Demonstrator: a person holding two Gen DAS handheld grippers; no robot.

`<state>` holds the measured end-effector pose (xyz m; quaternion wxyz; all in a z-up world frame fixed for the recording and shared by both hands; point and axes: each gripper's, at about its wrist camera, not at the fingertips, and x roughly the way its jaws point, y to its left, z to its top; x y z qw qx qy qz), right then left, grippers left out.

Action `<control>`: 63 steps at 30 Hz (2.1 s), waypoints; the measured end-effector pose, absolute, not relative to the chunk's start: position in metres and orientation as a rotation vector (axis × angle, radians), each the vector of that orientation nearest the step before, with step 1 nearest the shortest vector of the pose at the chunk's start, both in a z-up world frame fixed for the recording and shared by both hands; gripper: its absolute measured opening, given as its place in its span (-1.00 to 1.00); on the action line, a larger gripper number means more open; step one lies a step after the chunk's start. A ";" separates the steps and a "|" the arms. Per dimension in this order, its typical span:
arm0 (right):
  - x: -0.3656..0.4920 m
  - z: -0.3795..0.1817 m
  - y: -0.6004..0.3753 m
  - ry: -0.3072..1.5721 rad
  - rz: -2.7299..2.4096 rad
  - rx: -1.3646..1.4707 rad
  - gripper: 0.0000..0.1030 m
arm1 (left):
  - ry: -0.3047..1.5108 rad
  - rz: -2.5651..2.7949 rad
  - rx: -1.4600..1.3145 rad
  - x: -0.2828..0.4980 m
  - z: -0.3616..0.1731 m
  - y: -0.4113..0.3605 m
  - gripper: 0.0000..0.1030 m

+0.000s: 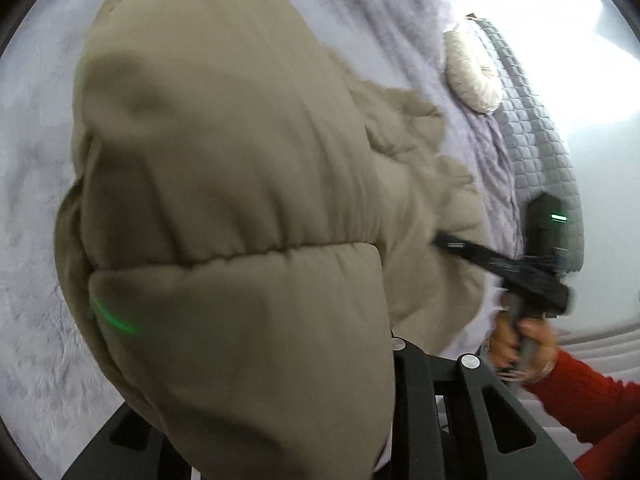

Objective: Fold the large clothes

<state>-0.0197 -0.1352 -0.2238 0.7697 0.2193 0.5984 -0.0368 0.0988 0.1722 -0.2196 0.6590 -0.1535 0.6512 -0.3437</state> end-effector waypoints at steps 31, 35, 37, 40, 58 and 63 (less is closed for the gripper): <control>-0.094 -0.199 -0.283 1.185 -0.137 0.800 -0.79 | 1.493 -0.802 0.002 0.056 -0.095 -0.128 -0.20; -0.130 -0.194 -0.312 1.162 -0.216 0.844 -0.73 | 1.552 -0.906 -0.049 0.058 -0.117 -0.166 0.07; -0.144 -0.195 -0.324 1.164 -0.250 0.862 -0.73 | 1.582 -0.957 -0.051 0.059 -0.130 -0.184 0.07; -0.168 -0.197 -0.342 1.163 -0.292 0.900 -0.72 | 1.634 -1.041 -0.082 0.064 -0.152 -0.208 0.36; -0.222 -0.137 -0.310 1.006 -0.004 1.021 0.51 | 1.695 -1.115 -0.023 0.067 -0.211 -0.290 0.37; -0.196 -0.151 -0.297 1.046 -0.033 0.990 0.06 | 1.634 -1.122 -0.013 0.063 -0.187 -0.288 0.37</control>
